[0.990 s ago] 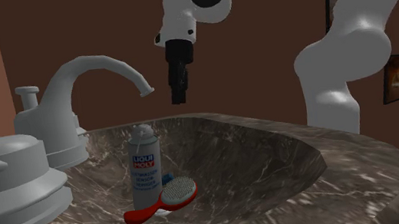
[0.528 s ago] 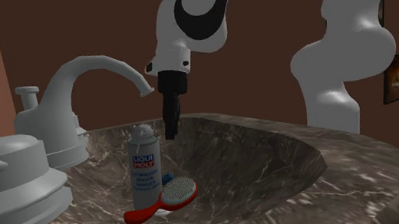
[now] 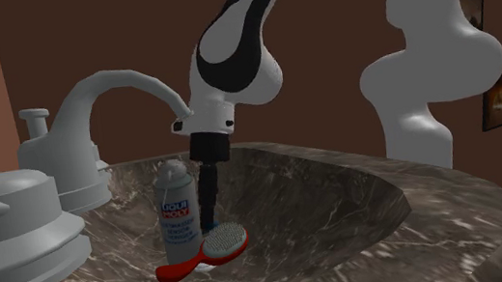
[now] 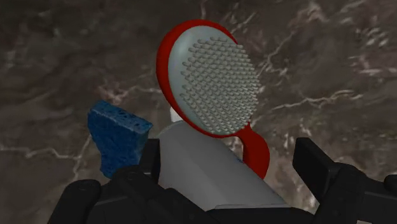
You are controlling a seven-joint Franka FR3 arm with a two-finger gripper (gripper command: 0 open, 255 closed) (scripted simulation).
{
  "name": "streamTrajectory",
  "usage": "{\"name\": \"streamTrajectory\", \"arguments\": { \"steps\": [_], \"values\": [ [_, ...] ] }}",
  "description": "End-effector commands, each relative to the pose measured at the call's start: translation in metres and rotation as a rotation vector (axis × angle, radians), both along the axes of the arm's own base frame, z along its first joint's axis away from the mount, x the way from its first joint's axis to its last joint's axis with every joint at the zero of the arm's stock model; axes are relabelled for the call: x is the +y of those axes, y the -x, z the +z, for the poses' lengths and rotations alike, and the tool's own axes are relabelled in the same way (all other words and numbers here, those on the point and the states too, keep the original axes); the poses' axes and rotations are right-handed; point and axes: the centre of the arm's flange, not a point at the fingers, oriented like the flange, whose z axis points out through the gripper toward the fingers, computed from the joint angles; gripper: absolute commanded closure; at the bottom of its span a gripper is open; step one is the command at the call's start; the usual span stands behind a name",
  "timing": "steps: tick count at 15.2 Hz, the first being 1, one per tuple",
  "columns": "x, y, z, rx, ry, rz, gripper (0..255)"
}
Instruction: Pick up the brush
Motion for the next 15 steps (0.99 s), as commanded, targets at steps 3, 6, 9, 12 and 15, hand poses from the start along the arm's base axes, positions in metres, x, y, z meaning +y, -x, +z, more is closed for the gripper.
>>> {"name": "streamTrajectory", "arguments": {
  "steps": [3,6,9,12,15],
  "values": [
    [0.010,0.000,-0.024,0.004,-0.004,0.027,0],
    [0.010,0.000,-0.040,0.004,-0.004,0.027,0],
    [0.010,0.000,-0.048,0.004,-0.004,0.027,0],
    [0.011,0.000,-0.048,0.004,-0.004,0.027,255],
    [0.011,0.000,-0.049,0.004,-0.004,0.027,255]
  ]
}}
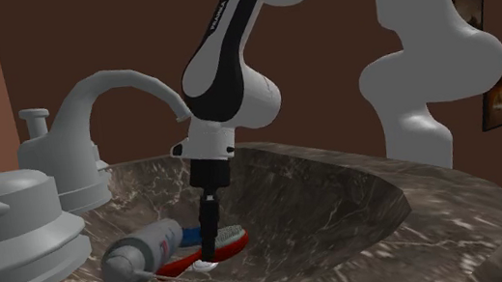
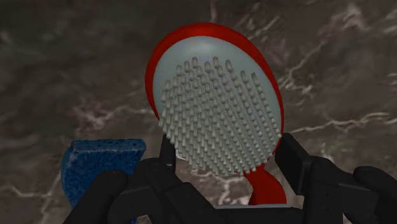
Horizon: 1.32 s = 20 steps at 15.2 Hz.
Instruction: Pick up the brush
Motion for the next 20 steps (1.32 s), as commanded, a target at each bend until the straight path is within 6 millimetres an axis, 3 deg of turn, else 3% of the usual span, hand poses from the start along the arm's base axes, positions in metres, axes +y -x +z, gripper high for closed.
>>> {"name": "streamTrajectory", "arguments": {
  "steps": [1,4,20],
  "values": [
    [0.000,0.002,-0.002,0.005,0.001,0.002,255],
    [0.000,0.001,-0.001,0.005,0.001,0.002,255],
    [0.000,0.001,0.079,0.005,0.001,0.002,255]
  ]
}}
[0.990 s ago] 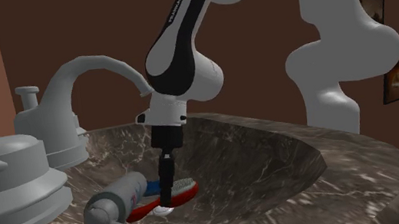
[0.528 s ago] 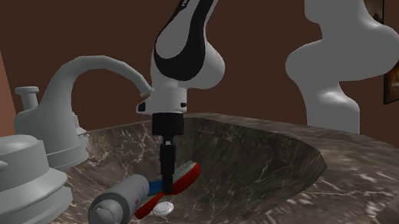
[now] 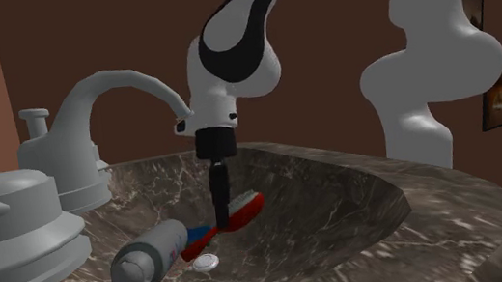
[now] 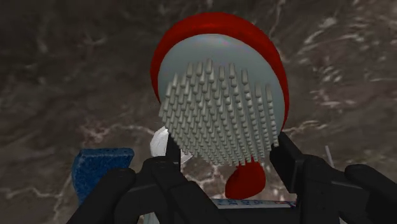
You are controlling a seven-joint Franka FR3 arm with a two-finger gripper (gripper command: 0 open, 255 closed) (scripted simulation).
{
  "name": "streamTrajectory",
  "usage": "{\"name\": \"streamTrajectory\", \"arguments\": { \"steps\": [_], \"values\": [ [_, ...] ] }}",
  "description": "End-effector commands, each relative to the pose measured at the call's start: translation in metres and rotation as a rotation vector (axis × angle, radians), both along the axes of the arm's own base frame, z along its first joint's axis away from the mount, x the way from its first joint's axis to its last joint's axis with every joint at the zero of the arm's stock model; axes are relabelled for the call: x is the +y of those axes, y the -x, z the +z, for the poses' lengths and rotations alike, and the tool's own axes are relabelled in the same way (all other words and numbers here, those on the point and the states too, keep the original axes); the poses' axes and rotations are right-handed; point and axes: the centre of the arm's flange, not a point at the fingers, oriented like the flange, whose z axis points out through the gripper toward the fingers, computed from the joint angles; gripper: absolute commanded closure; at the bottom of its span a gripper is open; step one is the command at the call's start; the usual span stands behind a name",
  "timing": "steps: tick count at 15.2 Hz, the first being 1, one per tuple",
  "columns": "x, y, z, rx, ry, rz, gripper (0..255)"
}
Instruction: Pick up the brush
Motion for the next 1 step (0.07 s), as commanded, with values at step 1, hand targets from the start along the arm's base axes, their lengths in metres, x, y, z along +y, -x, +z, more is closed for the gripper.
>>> {"name": "streamTrajectory", "arguments": {
  "steps": [1],
  "values": [
    [0.0081,-0.0121,0.0251,-0.119,-0.008,0.002,255]
  ]
}}
